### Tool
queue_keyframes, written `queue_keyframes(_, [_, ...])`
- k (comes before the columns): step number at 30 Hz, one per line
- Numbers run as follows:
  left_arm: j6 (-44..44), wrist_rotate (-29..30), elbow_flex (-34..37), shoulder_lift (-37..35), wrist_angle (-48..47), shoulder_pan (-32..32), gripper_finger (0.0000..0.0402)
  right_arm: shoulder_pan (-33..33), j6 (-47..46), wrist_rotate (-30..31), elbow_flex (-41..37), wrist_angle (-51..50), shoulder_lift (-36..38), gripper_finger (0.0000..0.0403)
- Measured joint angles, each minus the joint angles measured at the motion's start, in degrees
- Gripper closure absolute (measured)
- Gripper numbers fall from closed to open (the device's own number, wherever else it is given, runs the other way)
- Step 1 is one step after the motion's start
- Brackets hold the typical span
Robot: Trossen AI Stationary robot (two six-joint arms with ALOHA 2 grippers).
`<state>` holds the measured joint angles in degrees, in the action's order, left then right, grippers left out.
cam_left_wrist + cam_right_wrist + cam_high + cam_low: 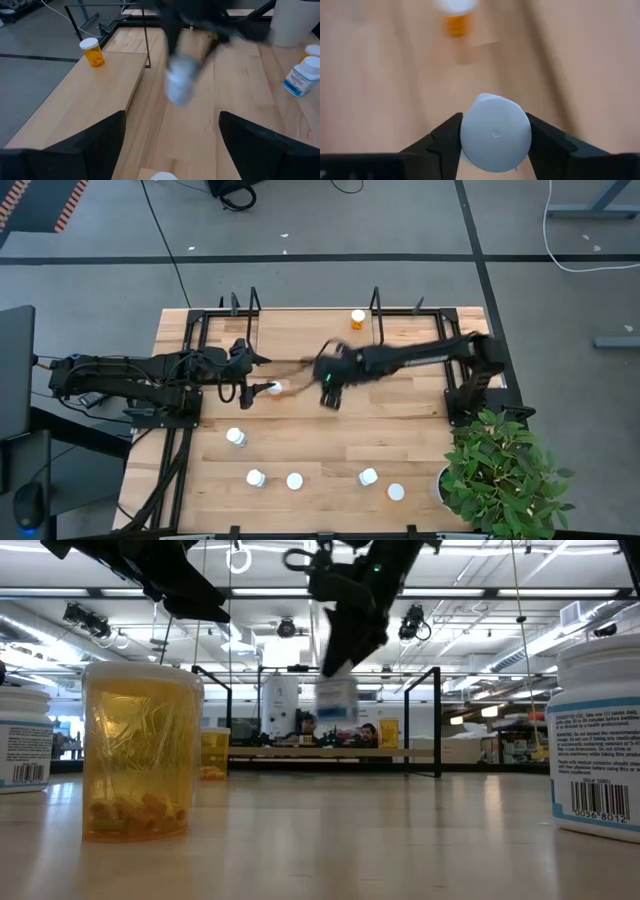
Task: Pick and place medicine bottles onto shelf by color
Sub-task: Put the white pill bottle on the shelf
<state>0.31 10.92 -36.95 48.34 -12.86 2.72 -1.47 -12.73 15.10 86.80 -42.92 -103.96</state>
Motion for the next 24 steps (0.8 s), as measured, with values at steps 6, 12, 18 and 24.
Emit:
queue_keyframes(6, [-0.1,0.0,0.0,0.0,0.0,0.0,0.0077,-8.1,-0.8,2.6,-0.8,-3.8,5.7,0.0212])
queue_keyframes(12, [-0.1,0.0,0.0,0.0,0.0,0.0,0.0077,-13.6,-0.6,2.4,-6.1,-2.7,6.3,0.0206])
queue_keyframes(18, [-0.1,0.0,0.0,0.0,0.0,0.0,0.0077,-18.0,-2.1,2.9,-11.7,3.0,6.2,0.0205])
queue_keyframes(24, [-0.1,0.0,0.0,0.0,-0.1,0.0,0.0077,-20.6,-6.1,4.3,-14.1,4.7,6.2,0.0204])
